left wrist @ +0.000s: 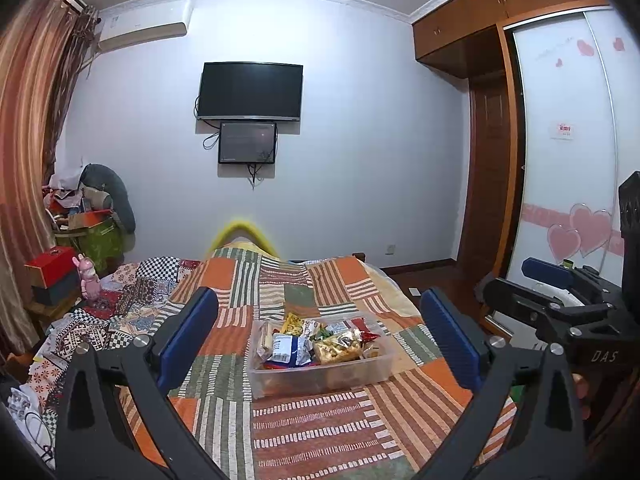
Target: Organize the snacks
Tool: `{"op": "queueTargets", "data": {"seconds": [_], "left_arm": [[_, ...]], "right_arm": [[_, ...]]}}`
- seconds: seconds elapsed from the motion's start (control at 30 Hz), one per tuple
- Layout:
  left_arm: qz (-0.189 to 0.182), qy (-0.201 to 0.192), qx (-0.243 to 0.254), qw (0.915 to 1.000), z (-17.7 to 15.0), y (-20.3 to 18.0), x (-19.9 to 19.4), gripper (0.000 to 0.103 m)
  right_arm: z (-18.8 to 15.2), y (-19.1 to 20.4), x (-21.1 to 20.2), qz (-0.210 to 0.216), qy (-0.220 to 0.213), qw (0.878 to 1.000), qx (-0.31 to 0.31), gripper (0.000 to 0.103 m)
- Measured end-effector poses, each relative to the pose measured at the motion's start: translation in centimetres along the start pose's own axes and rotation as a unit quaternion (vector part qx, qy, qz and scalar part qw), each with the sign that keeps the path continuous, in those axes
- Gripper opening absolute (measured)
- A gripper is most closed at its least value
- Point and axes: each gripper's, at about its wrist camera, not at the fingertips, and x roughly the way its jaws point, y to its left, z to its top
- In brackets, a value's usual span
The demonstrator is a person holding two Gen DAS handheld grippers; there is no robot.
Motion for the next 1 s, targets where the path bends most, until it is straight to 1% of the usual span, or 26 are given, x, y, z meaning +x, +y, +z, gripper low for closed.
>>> {"op": "queueTargets", "data": {"seconds": [1.0], "left_arm": [[-0.003, 0.012, -0.009, 0.9999, 0.05, 0.23, 0.58, 0.103]], "right_arm": [[0.29, -0.31, -0.54, -0.013, -0.004, 1.000, -0.003, 0.103]]}}
